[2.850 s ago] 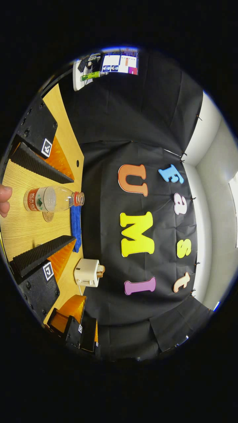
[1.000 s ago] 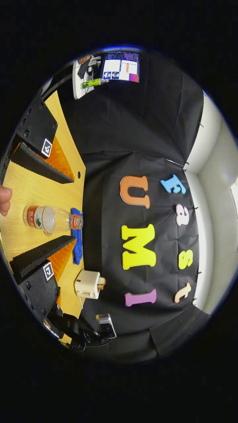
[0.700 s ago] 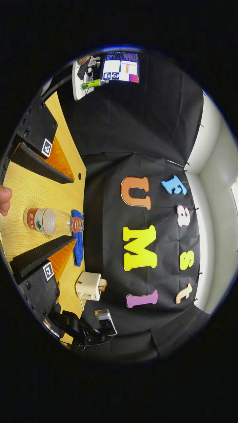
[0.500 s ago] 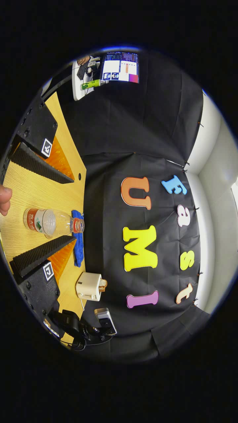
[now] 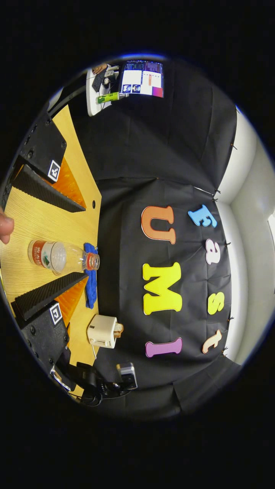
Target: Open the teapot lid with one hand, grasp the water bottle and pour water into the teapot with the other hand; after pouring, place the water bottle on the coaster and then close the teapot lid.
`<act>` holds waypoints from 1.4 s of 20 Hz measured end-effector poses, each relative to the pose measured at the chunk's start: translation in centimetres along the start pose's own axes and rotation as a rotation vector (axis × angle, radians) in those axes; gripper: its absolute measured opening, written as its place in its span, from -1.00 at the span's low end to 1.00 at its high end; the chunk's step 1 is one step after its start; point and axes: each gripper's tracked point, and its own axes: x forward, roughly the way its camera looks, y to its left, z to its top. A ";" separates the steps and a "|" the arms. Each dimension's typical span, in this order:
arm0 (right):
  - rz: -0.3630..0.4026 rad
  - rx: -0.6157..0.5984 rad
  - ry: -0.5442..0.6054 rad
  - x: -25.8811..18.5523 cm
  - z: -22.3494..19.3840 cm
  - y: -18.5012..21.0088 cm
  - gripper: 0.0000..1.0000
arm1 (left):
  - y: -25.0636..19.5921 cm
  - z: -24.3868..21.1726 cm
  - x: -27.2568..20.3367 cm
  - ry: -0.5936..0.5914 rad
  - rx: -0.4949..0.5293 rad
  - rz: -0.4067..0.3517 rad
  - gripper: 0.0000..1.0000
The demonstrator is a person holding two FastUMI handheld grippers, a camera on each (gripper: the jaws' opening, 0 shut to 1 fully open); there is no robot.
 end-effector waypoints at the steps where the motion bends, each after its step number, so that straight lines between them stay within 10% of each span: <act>1: 0.004 0.005 -0.009 -0.3 0.5 -0.2 -1.00 | -0.1 -0.6 -0.3 0.016 -0.002 -0.007 0.97; 8: 0.004 -0.013 -0.036 -3.9 1.5 -2.5 -1.00 | -2.4 -5.6 -1.7 0.114 -0.016 -0.125 0.98; 23: -0.054 0.010 -0.036 -7.4 0.6 -7.3 -1.00 | -2.9 -13.4 4.1 0.280 -0.028 -0.124 0.98; 28: -0.047 0.000 -0.025 -7.3 0.4 -7.5 -1.00 | -3.0 -13.2 4.6 0.278 -0.012 -0.129 0.63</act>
